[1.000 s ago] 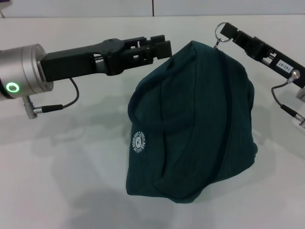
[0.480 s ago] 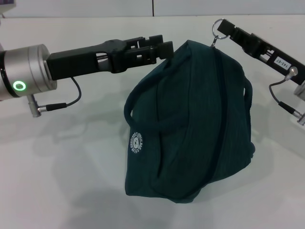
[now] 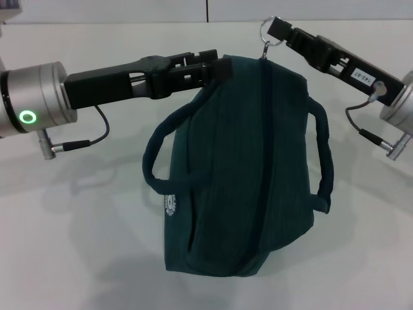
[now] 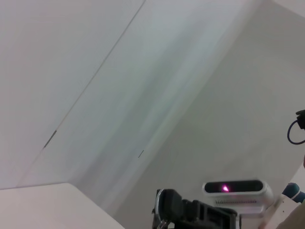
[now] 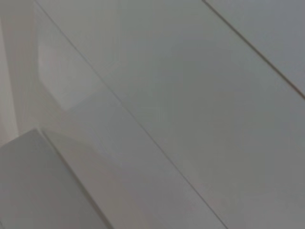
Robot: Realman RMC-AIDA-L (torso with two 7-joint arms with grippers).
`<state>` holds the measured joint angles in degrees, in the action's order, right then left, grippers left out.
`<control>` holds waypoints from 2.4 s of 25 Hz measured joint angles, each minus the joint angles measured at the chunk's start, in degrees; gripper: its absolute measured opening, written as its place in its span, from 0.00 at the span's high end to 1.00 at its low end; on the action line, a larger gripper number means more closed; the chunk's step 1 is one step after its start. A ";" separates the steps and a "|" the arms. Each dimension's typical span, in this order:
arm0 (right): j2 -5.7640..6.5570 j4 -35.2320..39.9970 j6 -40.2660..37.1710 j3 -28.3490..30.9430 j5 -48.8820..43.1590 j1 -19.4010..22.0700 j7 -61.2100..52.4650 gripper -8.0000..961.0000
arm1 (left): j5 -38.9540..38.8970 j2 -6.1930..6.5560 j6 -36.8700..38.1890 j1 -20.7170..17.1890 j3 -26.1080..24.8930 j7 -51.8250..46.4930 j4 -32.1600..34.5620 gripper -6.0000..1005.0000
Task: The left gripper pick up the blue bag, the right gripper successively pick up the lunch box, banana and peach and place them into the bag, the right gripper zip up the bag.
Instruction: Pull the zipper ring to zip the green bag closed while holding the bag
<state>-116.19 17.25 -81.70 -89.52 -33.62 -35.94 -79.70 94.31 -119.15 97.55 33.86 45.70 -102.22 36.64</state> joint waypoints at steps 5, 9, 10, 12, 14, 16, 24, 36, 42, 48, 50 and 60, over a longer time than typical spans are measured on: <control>-0.01 0.68 -0.16 -0.64 0.12 -0.74 -0.01 0.98 | 0.33 0.18 0.00 -0.20 -0.03 0.00 0.01 0.24; 0.00 0.75 -0.18 -0.66 0.10 -1.27 0.00 0.99 | 0.51 0.26 0.00 -0.50 -0.17 0.00 0.05 0.24; 0.00 0.76 -0.19 -0.66 0.08 -1.33 0.01 0.99 | 0.52 0.35 0.00 -0.65 -0.23 0.00 0.09 0.24; -0.01 0.76 -0.20 -0.66 0.07 -1.35 0.05 0.98 | 0.53 0.56 0.00 -0.88 -0.29 0.00 0.11 0.24; 0.00 0.77 -0.20 -0.66 0.08 -1.31 0.11 0.98 | 0.53 0.74 0.00 -1.19 -0.32 0.00 0.12 0.24; -0.01 0.77 -0.20 -0.62 0.13 -1.10 0.13 0.98 | 0.63 0.80 0.00 -1.60 -0.34 0.00 0.30 0.24; 0.00 0.77 -0.08 -0.57 0.19 -0.95 0.26 0.99 | 2.30 0.85 -0.51 -2.01 -0.11 0.00 0.44 0.24; 0.00 0.76 0.16 -0.66 0.23 -0.94 0.40 0.99 | 4.38 0.34 -0.55 -1.25 0.00 -0.08 0.62 0.26; 0.00 0.75 0.06 -0.66 0.23 -0.97 0.42 0.99 | 5.57 0.05 -1.95 -0.91 -0.03 -0.08 0.57 0.27; 0.00 0.74 -0.15 -0.65 0.22 -0.88 0.42 0.98 | 5.25 0.05 -2.20 -1.32 -0.32 0.06 0.36 0.34; 0.00 0.67 -0.18 -0.65 0.22 -0.86 0.42 0.98 | 5.13 0.06 -2.20 -1.33 -0.34 -0.02 0.26 0.42; 0.00 0.63 -1.01 -0.65 0.22 0.47 0.38 0.99 | 5.00 0.08 -3.94 -1.52 -0.44 -0.08 0.19 0.75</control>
<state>-116.19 17.89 -82.71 -90.17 -33.40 -35.47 -79.32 99.31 -119.07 93.62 32.35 45.26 -102.30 36.82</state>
